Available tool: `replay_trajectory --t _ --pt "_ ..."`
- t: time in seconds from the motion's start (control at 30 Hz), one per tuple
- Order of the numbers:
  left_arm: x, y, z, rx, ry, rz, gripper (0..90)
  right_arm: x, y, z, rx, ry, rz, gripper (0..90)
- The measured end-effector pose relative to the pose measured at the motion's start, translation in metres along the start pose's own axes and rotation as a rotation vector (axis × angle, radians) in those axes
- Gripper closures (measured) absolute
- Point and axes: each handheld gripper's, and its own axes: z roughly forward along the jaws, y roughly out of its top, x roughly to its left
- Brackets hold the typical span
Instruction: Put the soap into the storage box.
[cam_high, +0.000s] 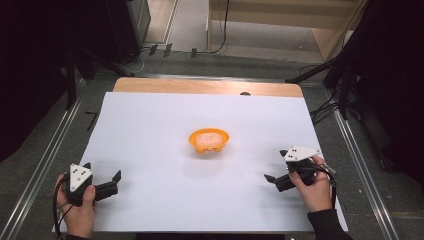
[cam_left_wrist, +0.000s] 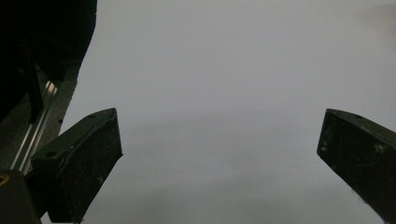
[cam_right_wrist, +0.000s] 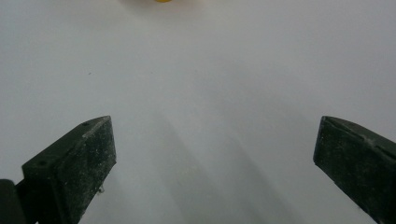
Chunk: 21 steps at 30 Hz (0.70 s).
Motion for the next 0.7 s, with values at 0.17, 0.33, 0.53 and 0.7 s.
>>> replay_trajectory --t 0.17,0.33,0.53,0.7 --pt "0.0 0.0 0.0 0.001 0.0 -0.001 0.3 -0.002 -0.011 -0.007 -0.018 -0.015 0.016 0.0" --pt "0.0 0.0 0.0 0.001 0.0 -0.002 0.3 -0.002 -0.02 -0.013 -0.024 -0.03 0.031 0.0" --pt "0.0 0.0 0.0 -0.001 -0.002 -0.003 0.4 -0.004 -0.031 -0.023 -0.038 -0.047 0.05 0.0" --pt "0.001 0.0 0.0 0.0 -0.002 -0.004 0.3 -0.005 -0.041 -0.03 -0.048 -0.063 0.066 0.0"
